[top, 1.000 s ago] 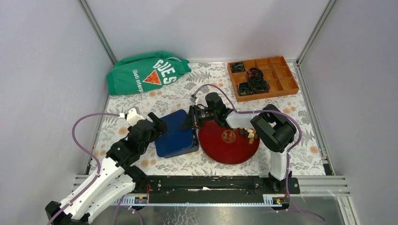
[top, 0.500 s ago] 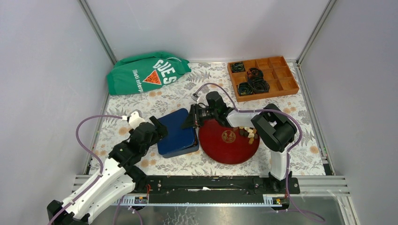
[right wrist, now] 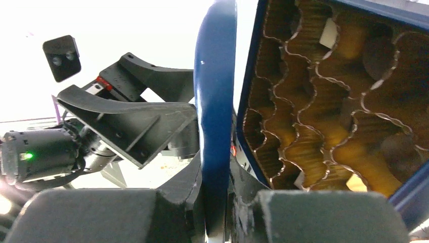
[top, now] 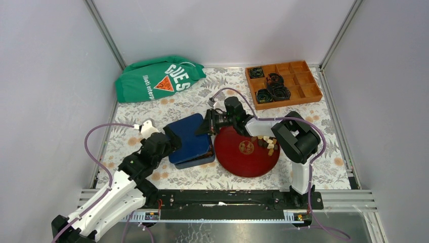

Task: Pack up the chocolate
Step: Place the box lid in the packing box.

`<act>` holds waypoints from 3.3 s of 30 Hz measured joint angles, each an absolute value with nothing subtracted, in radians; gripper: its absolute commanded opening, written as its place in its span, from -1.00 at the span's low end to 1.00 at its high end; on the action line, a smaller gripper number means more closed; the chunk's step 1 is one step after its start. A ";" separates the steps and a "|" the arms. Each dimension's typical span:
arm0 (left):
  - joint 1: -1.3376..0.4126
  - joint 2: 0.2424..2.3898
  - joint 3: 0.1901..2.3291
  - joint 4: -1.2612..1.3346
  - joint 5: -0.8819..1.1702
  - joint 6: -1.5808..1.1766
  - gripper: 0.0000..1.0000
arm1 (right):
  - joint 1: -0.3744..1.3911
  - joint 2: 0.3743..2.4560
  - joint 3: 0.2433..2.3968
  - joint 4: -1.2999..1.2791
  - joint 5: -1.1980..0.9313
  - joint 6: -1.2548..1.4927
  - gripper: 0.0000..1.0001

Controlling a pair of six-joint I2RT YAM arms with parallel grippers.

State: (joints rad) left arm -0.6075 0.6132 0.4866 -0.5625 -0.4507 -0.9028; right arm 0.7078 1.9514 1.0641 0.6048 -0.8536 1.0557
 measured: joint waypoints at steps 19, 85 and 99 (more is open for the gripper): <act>-0.607 0.596 0.487 -0.550 -0.445 -0.875 0.77 | 0.677 1.984 1.064 0.602 -0.858 1.069 -0.91; -0.592 0.756 0.426 -0.479 -0.387 -0.929 0.36 | 0.654 2.030 1.082 0.493 -0.929 0.947 -0.44; -0.581 0.790 0.426 -0.477 -0.381 -0.934 0.36 | 0.637 2.030 1.147 0.277 -0.914 0.768 -0.26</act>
